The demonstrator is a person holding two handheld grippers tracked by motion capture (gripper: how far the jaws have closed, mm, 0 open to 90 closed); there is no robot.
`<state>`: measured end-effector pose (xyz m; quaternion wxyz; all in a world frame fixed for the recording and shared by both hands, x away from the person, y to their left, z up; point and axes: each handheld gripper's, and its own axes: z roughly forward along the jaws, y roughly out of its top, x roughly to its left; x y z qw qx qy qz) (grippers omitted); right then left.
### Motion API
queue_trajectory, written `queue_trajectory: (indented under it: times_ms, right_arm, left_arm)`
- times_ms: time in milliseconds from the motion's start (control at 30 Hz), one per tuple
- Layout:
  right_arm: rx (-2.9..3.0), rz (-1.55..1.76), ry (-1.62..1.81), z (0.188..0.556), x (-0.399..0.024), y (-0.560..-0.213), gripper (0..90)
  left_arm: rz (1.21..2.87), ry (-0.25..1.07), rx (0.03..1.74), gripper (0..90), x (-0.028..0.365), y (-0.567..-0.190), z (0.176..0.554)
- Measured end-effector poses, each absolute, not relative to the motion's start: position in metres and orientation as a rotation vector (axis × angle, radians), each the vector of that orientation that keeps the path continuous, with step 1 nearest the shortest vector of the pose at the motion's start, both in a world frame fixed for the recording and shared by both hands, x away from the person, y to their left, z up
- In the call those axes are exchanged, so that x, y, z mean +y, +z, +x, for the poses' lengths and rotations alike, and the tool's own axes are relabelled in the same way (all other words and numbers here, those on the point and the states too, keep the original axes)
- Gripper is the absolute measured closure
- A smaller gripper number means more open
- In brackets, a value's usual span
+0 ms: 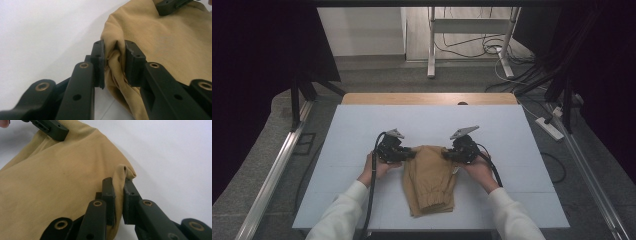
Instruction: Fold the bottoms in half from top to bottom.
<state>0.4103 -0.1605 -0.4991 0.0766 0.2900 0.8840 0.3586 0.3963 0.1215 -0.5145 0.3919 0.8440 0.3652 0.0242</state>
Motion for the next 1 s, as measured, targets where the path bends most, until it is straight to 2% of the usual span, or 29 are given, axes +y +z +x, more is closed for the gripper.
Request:
queue_trajectory:
  times_ms: [1000]
  right_arm:
    - [2.495,0.944,1.118,0.449,-0.168,-0.478,82.4]
  left_arm:
    - [2.134,0.139,0.916,71.3,0.112,-0.492,0.452]
